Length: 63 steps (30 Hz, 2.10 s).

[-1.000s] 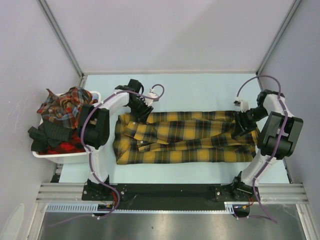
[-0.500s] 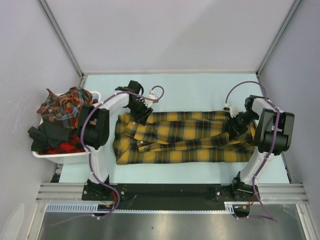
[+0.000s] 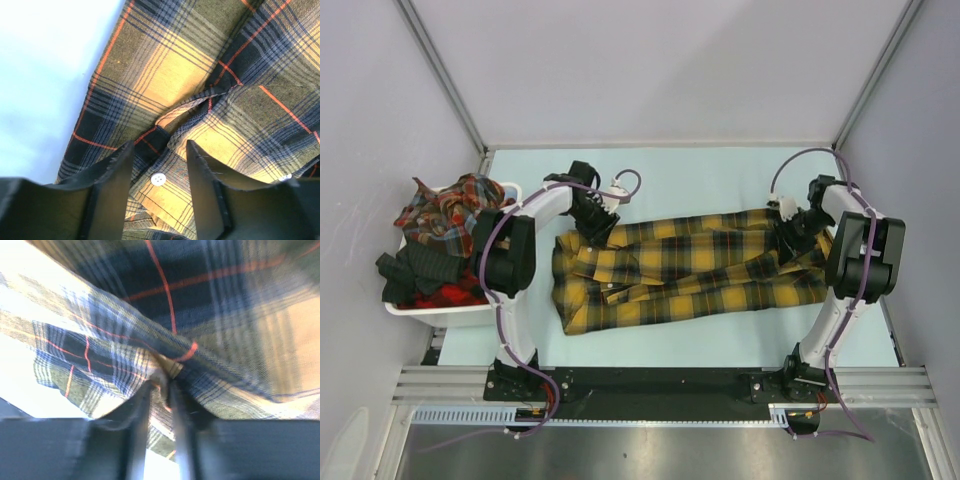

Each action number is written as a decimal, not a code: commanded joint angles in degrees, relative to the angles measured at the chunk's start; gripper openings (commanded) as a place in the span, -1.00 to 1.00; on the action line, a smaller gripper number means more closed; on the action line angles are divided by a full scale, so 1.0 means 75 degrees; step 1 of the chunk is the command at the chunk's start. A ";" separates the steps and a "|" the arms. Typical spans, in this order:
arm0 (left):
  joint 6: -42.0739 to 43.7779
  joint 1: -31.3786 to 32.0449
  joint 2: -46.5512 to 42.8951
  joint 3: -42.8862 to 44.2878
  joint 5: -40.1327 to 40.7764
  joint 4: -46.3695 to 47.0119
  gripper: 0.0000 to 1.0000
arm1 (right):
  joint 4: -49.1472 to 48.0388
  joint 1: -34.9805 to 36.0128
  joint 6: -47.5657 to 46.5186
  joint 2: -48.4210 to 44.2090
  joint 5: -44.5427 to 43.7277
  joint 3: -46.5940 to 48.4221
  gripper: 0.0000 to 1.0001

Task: Fold and stack the long sleeve shirts
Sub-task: Fold the shirt

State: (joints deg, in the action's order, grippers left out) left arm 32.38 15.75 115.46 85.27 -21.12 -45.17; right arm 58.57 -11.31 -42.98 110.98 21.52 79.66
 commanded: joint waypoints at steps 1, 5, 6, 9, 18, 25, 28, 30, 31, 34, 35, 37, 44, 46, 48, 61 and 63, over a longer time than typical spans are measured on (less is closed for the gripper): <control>-0.0029 -0.0026 -0.0477 0.0102 0.0109 0.0151 0.10 | 0.0066 -0.0505 0.0432 -0.0522 -0.0279 -0.0086 -0.21; 0.0240 -0.0026 -0.0243 0.0547 0.0390 0.0116 0.21 | 0.0160 -0.0882 0.1287 -0.1435 -0.0209 -0.0166 -0.01; 0.0288 -0.0026 -0.0068 0.0687 0.0402 0.0081 0.23 | 0.0125 -0.0882 0.1371 -0.1554 -0.0209 -0.0284 -0.01; 0.0475 0.0033 0.0284 0.1250 0.0589 -0.0001 0.27 | -0.0168 -0.0766 0.1699 -0.1719 -0.0349 -0.0788 -0.05; 0.1248 -0.0060 0.1246 0.2131 0.1106 -0.0726 0.15 | -0.1853 0.0111 0.2238 0.0079 -0.1578 -0.0501 -0.27; 0.1308 -0.0459 0.0709 0.1112 0.0907 -0.1161 -0.28 | -0.2114 0.1109 0.1899 0.1993 -0.2447 0.1821 -0.41; 0.1261 -0.0529 0.0206 0.0175 0.0709 -0.1185 -0.53 | -0.2137 0.1484 0.1607 0.3103 -0.2704 0.3623 -0.44; 0.1086 -0.0529 -0.0088 -0.0572 0.0463 -0.1220 -0.68 | -0.2230 0.1951 0.1466 0.3715 -0.2857 0.4562 -0.44; 0.1015 -0.0518 -0.0217 -0.0821 0.0299 -0.1266 -0.73 | -0.2219 0.2093 0.1419 0.4275 -0.2857 0.5715 -0.44; 0.0827 -0.0331 -0.0780 -0.1723 -0.0171 -0.1442 -0.80 | -0.1880 0.2340 0.1395 0.4971 -0.3349 0.7664 -0.40; 0.0862 -0.0133 -0.1083 -0.2085 -0.0462 -0.1593 -0.79 | -0.1786 0.2329 0.1395 0.4868 -0.3373 0.7846 -0.36; 0.0897 0.0056 -0.1389 -0.2357 -0.0640 -0.1665 -0.69 | -0.1797 0.2118 0.1441 0.4076 -0.3281 0.7523 -0.22; 0.0804 0.0057 -0.2397 -0.2090 -0.0711 -0.0976 -0.10 | -0.1494 0.0830 0.2190 0.1133 -0.1527 0.5540 0.29; 0.0815 0.0080 -0.2807 -0.1938 -0.0617 -0.0589 -0.01 | -0.1143 0.0304 0.2693 0.0756 -0.0962 0.5329 0.34; 0.0920 0.0255 -0.3030 -0.1843 -0.0407 -0.0470 0.07 | -0.0942 -0.0037 0.3408 0.0380 -0.0012 0.4908 0.35; 0.1508 0.1017 -0.3734 -0.2897 0.0003 0.0444 0.16 | -0.2686 0.0253 0.5694 -0.0478 0.2473 -0.0693 0.08; 0.1367 0.1017 -0.3746 -0.2886 0.0121 0.0421 0.15 | -0.3223 0.0510 0.6290 -0.0290 0.2650 -0.1033 0.06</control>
State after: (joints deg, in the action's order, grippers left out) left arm 41.63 22.22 90.83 64.12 -21.26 -43.88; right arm 43.11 -10.17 -5.54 108.09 34.76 75.31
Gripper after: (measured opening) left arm 0.581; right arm 0.542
